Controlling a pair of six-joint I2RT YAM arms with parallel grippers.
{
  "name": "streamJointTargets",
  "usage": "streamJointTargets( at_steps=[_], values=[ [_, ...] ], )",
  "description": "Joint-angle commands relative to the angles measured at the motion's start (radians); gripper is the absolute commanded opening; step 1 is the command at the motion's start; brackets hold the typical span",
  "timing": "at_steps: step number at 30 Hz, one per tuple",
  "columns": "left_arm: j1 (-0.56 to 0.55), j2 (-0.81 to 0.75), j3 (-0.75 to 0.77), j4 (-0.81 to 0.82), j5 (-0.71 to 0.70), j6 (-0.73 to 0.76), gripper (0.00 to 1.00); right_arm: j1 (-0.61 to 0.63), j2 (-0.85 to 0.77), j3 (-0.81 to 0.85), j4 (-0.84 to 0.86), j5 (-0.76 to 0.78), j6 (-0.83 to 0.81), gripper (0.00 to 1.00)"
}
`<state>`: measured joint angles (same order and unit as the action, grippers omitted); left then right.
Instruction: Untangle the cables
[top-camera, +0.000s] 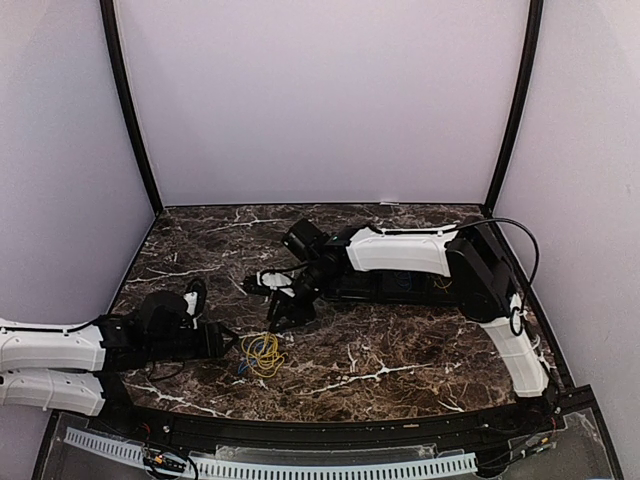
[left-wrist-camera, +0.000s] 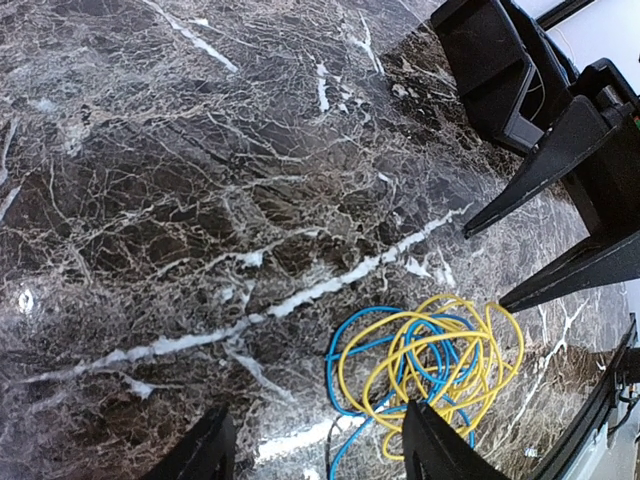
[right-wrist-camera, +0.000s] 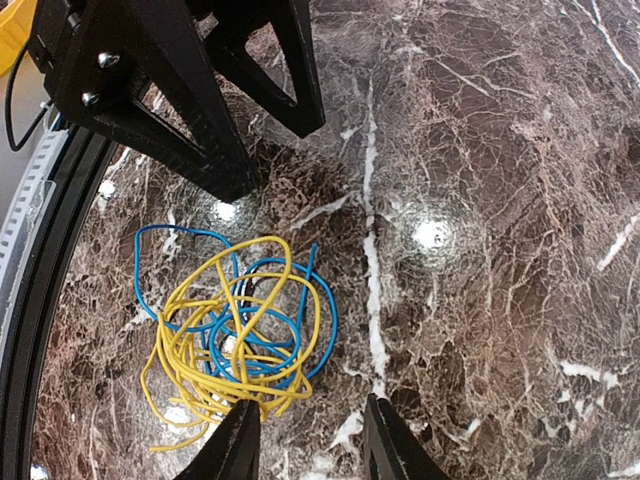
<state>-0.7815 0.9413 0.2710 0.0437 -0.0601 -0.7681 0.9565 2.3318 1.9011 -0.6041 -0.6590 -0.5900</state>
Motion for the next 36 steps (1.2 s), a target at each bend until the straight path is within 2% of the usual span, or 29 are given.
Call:
streamJointTargets(
  at_steps=[1,9,14,18,32,34,36],
  values=[
    [0.005,0.022,-0.009,0.053,0.006,0.023,0.6,0.016,0.039,0.046,-0.016,-0.043,-0.001,0.37],
    [0.005,0.058,0.002,0.079,0.011,0.03,0.59,0.016,0.04,0.047,-0.058,-0.085,-0.029,0.31],
    [0.006,0.067,-0.003,0.096,0.016,0.03,0.59,0.016,0.034,0.048,-0.122,-0.154,-0.102,0.36],
    [0.006,0.087,-0.002,0.113,0.026,0.033,0.59,0.016,0.037,0.052,-0.132,-0.179,-0.104,0.37],
    [0.006,0.136,0.005,0.148,0.04,0.037,0.59,0.028,0.016,0.022,-0.149,-0.17,-0.15,0.39],
    [0.005,0.139,0.006,0.151,0.039,0.039,0.59,0.034,0.015,0.016,-0.133,-0.153,-0.137,0.38],
    [0.005,0.144,0.007,0.155,0.04,0.039,0.59,0.034,0.015,0.01,-0.103,-0.146,-0.111,0.31]
  ],
)
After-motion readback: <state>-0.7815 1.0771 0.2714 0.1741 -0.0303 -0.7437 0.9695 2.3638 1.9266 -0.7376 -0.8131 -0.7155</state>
